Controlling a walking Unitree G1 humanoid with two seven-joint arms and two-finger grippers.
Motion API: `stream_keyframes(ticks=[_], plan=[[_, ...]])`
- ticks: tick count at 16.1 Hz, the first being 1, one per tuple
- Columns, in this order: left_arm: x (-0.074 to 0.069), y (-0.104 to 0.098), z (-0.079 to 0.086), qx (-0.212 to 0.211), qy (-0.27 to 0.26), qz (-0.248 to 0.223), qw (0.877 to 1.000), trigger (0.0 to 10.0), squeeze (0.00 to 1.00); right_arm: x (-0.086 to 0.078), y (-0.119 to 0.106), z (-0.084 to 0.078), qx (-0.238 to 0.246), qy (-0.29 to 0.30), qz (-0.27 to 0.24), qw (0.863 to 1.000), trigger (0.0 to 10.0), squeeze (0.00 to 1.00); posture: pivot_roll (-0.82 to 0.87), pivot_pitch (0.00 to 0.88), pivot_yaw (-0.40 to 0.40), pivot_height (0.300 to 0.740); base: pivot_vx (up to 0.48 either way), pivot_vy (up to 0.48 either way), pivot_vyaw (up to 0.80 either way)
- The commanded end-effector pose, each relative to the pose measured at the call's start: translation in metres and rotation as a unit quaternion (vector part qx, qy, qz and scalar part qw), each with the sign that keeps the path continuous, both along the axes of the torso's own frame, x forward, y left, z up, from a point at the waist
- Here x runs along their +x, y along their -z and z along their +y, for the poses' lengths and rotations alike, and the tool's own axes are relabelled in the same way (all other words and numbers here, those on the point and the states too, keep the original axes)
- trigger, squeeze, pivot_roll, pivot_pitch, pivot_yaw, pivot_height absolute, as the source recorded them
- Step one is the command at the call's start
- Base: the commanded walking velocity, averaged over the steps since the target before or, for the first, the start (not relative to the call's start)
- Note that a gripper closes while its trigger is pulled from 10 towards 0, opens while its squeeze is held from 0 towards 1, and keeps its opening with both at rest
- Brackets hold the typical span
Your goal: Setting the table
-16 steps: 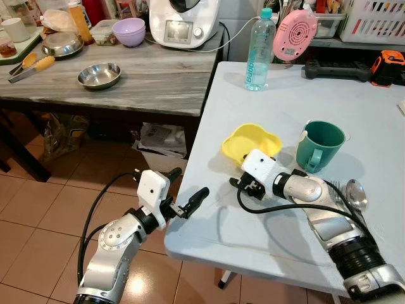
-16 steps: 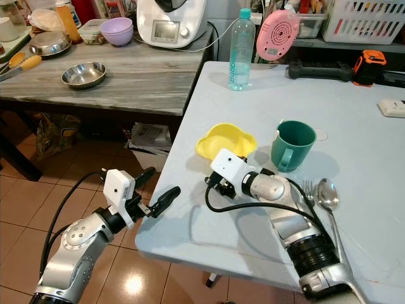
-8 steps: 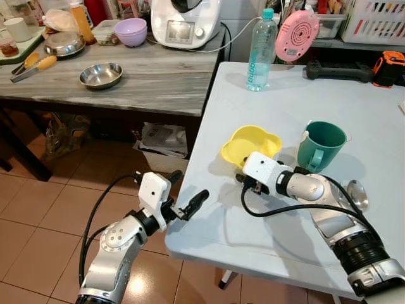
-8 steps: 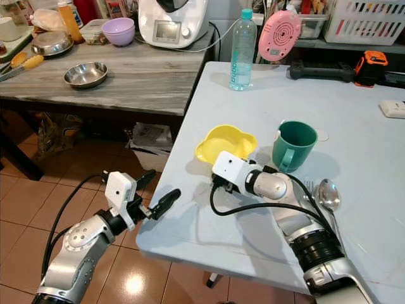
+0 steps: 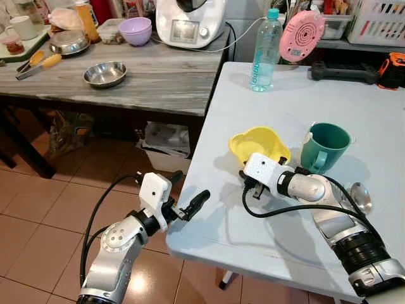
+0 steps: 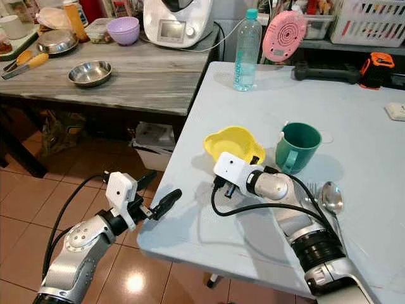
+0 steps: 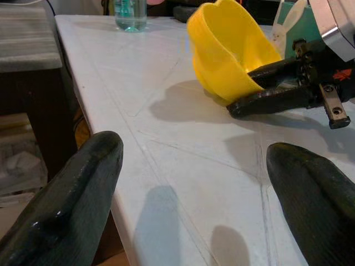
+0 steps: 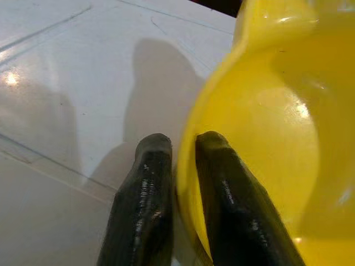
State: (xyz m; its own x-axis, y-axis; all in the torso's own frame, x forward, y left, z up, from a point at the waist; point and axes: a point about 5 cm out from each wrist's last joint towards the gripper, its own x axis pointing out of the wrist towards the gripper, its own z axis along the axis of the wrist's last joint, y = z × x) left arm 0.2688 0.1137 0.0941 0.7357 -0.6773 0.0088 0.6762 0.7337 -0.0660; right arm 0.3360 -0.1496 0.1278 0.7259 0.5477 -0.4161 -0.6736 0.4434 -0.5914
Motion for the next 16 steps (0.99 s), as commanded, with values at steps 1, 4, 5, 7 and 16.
stream_keyframes(ticks=[1,4,5,7,16], plan=[[0.000,-0.003,0.003,0.004,0.001,-0.008,1.000,10.0,0.00,0.001,-0.003,0.000,0.010,0.003,-0.004,1.000,0.0,0.00,-0.03,0.076,0.054,0.740,0.000,0.000,0.00],[0.002,-0.003,0.004,0.004,-0.003,-0.008,1.000,10.0,0.00,0.000,-0.005,0.000,0.029,0.010,-0.012,0.999,0.0,0.00,-0.03,0.076,0.054,0.740,0.000,0.000,0.00],[0.002,-0.002,0.004,0.005,-0.005,-0.007,1.000,10.0,0.00,-0.001,-0.007,0.002,0.041,0.012,-0.018,0.999,0.0,0.00,-0.03,0.075,0.055,0.740,0.000,0.000,0.00],[0.002,-0.002,0.005,0.006,-0.006,-0.006,1.000,10.0,0.00,-0.002,-0.013,0.005,0.066,0.018,-0.033,0.997,0.0,0.00,-0.03,0.074,0.057,0.740,0.000,0.000,0.00],[0.024,-0.013,0.028,0.003,-0.155,-0.025,0.988,10.0,0.00,-0.025,-0.049,0.025,0.229,0.067,-0.156,0.959,10.0,0.00,-0.03,0.069,0.053,0.740,0.000,0.000,0.00]])
